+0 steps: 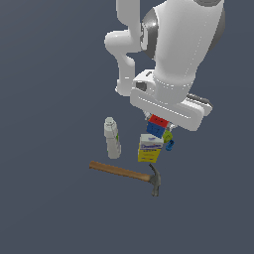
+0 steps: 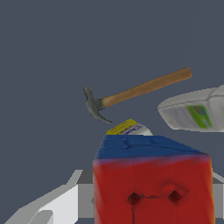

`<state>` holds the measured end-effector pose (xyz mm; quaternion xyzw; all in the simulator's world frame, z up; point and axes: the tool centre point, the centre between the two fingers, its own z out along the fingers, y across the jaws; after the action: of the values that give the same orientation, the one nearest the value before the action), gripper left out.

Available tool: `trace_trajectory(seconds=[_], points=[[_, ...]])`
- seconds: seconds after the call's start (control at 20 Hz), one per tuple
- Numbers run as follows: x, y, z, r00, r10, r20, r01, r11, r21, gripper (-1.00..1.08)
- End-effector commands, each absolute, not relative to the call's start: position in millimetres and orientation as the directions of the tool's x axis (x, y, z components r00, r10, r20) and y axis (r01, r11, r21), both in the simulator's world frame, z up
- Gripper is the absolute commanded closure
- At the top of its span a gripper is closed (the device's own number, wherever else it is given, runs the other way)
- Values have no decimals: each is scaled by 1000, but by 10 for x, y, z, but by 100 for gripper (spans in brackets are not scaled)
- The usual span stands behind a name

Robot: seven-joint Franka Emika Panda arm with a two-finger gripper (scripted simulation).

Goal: Pick up a designated object from a clutter of objects.

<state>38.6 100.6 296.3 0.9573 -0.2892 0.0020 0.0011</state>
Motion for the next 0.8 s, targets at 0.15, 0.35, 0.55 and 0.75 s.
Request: trace_trajectory(seconds=[0.15,0.35,0.55,0.75], points=[[207,1452,3436,832,-554,4,-554,-832,1,108],[119,1704,3693,832,-554,3,-554,-832,1,108],[70,1868,3858,832,-554,1,-554,-832,1,108],[48,1950,3938,832,-554,0,-554,-832,0,108]])
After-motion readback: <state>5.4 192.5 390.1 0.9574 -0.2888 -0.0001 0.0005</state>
